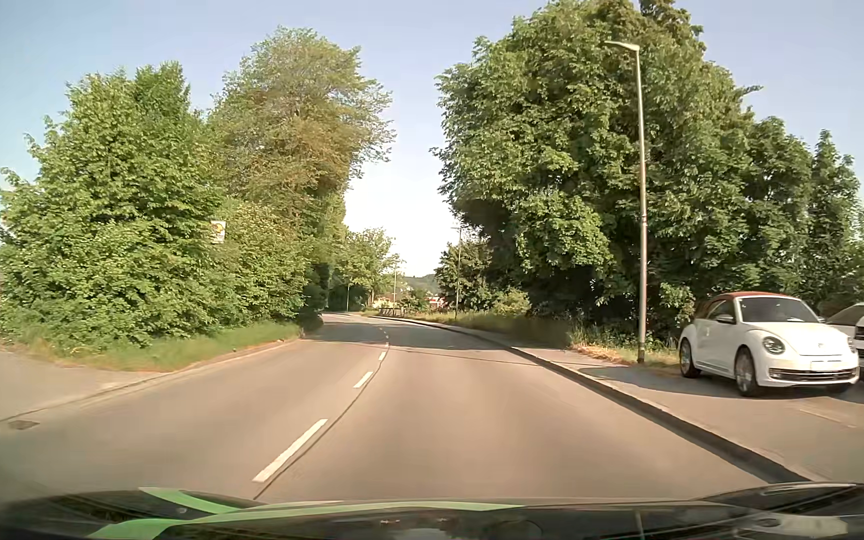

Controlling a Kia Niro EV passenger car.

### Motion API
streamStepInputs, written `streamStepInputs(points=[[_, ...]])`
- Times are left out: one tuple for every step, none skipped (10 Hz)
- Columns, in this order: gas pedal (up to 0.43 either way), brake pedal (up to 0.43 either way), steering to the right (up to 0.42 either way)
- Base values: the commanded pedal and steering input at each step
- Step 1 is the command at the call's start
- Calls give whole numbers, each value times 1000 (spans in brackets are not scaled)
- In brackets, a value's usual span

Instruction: Follow the waypoints while adhering to traffic rules and regulations

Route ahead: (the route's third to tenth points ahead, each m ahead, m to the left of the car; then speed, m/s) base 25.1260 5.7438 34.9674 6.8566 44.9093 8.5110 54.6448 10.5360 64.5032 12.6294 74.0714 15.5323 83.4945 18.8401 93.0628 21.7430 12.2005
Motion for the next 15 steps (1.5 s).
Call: streamStepInputs(points=[[157, 0, -23], [157, 0, -24], [169, 0, -24], [169, 0, -25], [169, 0, -24], [169, 0, -25], [169, 0, -26], [157, 0, -28], [157, 0, -29], [157, 0, -29], [150, 0, -29], [87, 0, -29], [87, 0, -25], [87, 0, -22], [87, 0, -22]])
